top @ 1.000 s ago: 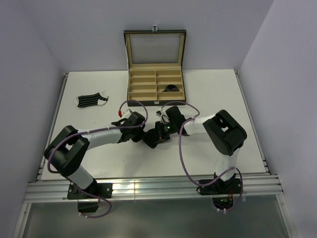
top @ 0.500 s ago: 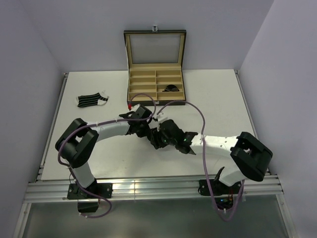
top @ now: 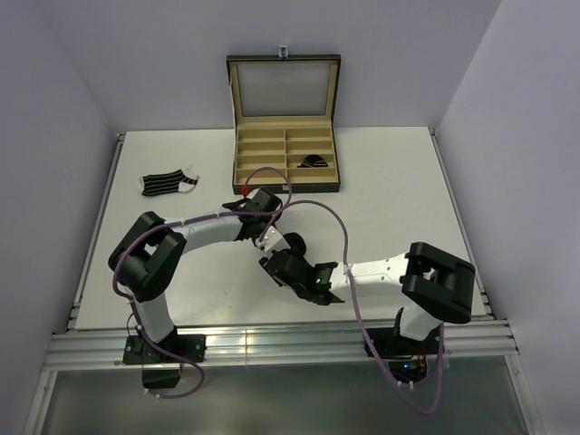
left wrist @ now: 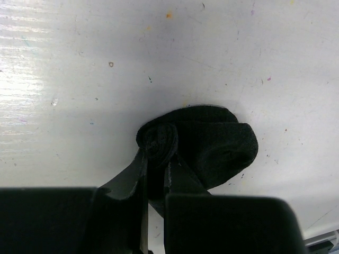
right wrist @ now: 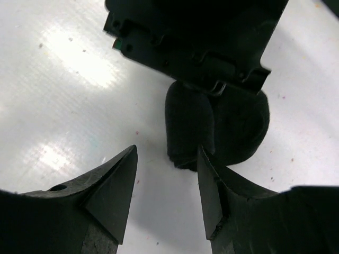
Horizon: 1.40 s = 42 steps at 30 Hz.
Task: Roll the socks
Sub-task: Roll the sock at the center of the board.
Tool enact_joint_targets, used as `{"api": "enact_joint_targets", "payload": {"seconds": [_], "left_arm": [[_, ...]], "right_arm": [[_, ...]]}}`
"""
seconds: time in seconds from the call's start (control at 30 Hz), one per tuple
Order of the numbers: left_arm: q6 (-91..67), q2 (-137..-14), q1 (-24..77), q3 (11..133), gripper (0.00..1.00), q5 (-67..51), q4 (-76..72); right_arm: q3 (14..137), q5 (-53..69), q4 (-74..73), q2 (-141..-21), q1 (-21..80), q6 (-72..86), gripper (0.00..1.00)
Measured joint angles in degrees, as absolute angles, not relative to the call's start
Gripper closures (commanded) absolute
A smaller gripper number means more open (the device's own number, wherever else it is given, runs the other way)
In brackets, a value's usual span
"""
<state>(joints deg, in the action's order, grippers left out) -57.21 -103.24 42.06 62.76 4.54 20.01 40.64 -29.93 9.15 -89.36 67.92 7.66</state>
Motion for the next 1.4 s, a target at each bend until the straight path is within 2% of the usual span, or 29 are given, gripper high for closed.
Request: {"api": "enact_joint_targets", "payload": {"seconds": [0.17,0.3,0.47,0.5,0.53,0.57,0.63,0.77,0.83,0.87,1.07,1.4], "left_arm": [[-56.38,-103.33,42.02,62.92,1.00,4.19,20.03],[-56.12,-103.42,41.76,63.02,1.00,3.62,20.12],[-55.53,-103.55,41.21,63.09,1.00,2.28,20.10],[-55.27,-103.59,41.10,63.13,1.00,2.02,20.10],[-55.07,-103.59,40.97,63.13,0.99,1.76,20.05],[-54.87,-103.61,40.91,63.13,0.99,1.56,20.03],[-54.52,-103.66,40.75,63.13,0.94,1.34,19.84],[-53.76,-103.68,40.32,63.11,0.75,0.75,19.55],[-53.60,-103.68,40.38,63.09,0.68,0.93,19.53],[-53.63,-103.68,40.38,63.05,0.59,1.10,19.49],[-54.57,-102.35,40.29,61.63,0.31,2.07,18.74],[-60.60,-93.73,38.28,52.31,0.20,5.43,17.10]], "right_arm": [[42.78,-32.82,9.21,-93.06,67.96,6.33,0.44],[44.69,-35.53,7.99,-97.78,68.10,6.17,0.51],[46.28,-38.09,5.76,-99.83,68.01,6.74,0.70],[46.59,-38.15,5.15,-99.90,67.96,7.01,0.79],[46.83,-38.11,4.62,-99.90,67.85,7.20,0.83],[46.94,-37.95,4.32,-99.90,67.72,7.60,0.92],[46.94,-36.99,4.03,-99.79,67.20,8.36,1.00],[46.04,-31.24,3.84,-97.45,64.69,9.78,1.00],[45.23,-26.50,3.84,-95.64,62.37,10.85,1.00],[44.86,-24.16,3.84,-94.85,61.21,11.29,1.00],[43.77,-7.51,3.55,-91.77,52.84,13.96,1.00],[43.70,18.92,6.63,-94.28,41.34,17.82,1.00]]}}
